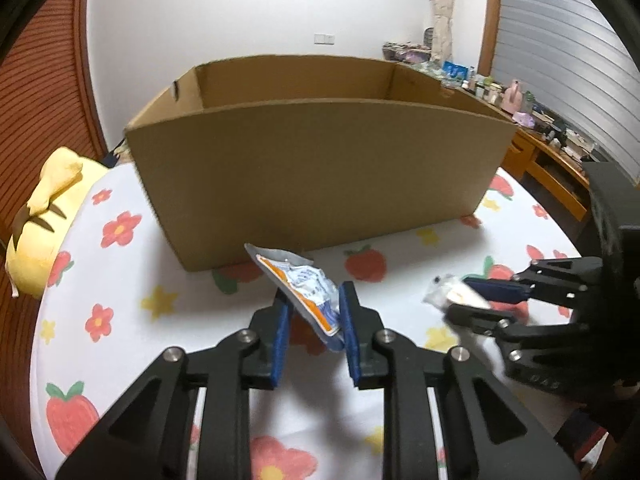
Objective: Organize snacks
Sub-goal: 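Grasp the clear orange-labelled packet with the left tool while the right tool holds the white bar, then lift both held snacks off the bedspread toward the box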
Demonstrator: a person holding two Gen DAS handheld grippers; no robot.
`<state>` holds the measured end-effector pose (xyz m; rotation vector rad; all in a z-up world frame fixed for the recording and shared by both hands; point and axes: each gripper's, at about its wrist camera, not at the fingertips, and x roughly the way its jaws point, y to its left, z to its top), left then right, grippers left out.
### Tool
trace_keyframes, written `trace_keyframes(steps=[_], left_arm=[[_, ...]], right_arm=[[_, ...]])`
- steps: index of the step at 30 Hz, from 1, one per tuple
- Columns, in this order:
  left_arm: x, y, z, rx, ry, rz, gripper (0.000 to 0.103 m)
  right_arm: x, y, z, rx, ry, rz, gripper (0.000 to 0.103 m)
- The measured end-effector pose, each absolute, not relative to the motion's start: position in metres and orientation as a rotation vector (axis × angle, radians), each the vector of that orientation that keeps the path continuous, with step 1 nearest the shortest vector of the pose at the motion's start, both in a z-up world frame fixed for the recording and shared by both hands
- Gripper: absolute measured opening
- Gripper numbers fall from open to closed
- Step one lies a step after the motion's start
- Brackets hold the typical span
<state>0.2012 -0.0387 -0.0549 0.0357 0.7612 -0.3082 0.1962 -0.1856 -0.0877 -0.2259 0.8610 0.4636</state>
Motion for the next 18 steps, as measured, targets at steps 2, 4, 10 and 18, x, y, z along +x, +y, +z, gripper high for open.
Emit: trace_keyframes(steps=[2,4,10,18], left_arm=[[0.203,-0.044,-0.052,0.042,0.756,-0.315,0.021],[0.208,-0.047,-0.051,0.049,0.76,-0.317,0.022],[0.219,-0.051,-0.061,0.049,0.792,-0.312,0.022],[0.213,-0.044,-0.062,0.007,0.764,-0.342,0.016]], right_arm=[[0.196,-0.186,-0.088,-0.227,0.861,0.463,0.02],[0.197,-0.186,-0.088,-0.226,0.861,0.464,0.02],[0.196,-0.186,-0.088,-0.226,0.861,0.463,0.021],[0.195,-0.184,-0.088,-0.236,0.861,0.481,0.031]])
